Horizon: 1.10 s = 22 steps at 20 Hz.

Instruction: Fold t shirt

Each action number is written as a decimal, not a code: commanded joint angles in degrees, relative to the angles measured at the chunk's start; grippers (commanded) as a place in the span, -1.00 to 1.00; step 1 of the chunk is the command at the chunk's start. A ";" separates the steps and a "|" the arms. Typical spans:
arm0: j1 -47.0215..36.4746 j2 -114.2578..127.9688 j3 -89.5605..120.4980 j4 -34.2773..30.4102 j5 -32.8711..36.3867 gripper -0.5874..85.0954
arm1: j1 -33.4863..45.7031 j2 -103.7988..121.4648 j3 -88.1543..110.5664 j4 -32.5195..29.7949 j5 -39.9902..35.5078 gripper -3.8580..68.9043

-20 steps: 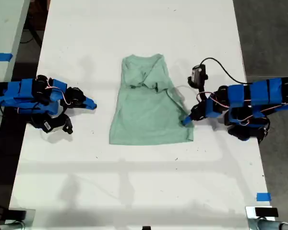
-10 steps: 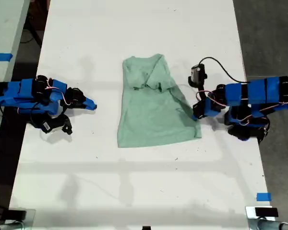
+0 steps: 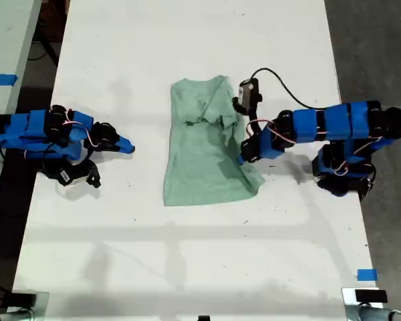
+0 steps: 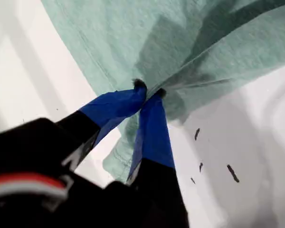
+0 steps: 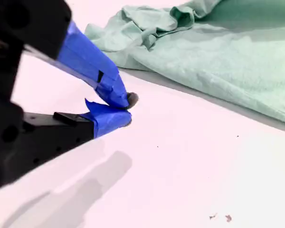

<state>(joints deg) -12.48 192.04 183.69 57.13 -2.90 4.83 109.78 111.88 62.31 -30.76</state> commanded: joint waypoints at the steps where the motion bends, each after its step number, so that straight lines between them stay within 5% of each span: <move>1: 0.18 0.44 1.05 -0.44 -0.70 -0.99 | -2.46 -5.19 -2.46 -12.13 1.93 -0.90; 4: 0.09 0.44 1.05 -0.44 -0.88 -0.99 | -5.54 -9.84 0.53 -24.52 5.19 -0.44; 6: -0.09 0.44 1.05 -0.44 -0.88 -0.99 | -6.94 -14.15 1.41 -26.46 7.91 -0.13; 8: 0.00 0.44 1.05 -0.44 -0.88 -0.99 | -7.47 -12.04 3.34 -24.35 9.32 -0.19; 14: -0.18 0.44 1.05 -0.44 -0.88 -0.99 | -3.69 17.84 4.04 -2.20 1.85 -0.25; 16: 0.00 0.44 1.05 -0.44 -0.88 -0.99 | -1.41 25.84 13.01 -1.23 1.49 -0.27; 22: -0.26 0.35 1.05 -0.44 -1.05 -0.99 | 5.62 56.51 42.19 2.46 -0.53 -0.84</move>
<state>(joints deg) -12.48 192.04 183.69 57.13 -2.99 8.53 157.50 150.12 62.84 -30.41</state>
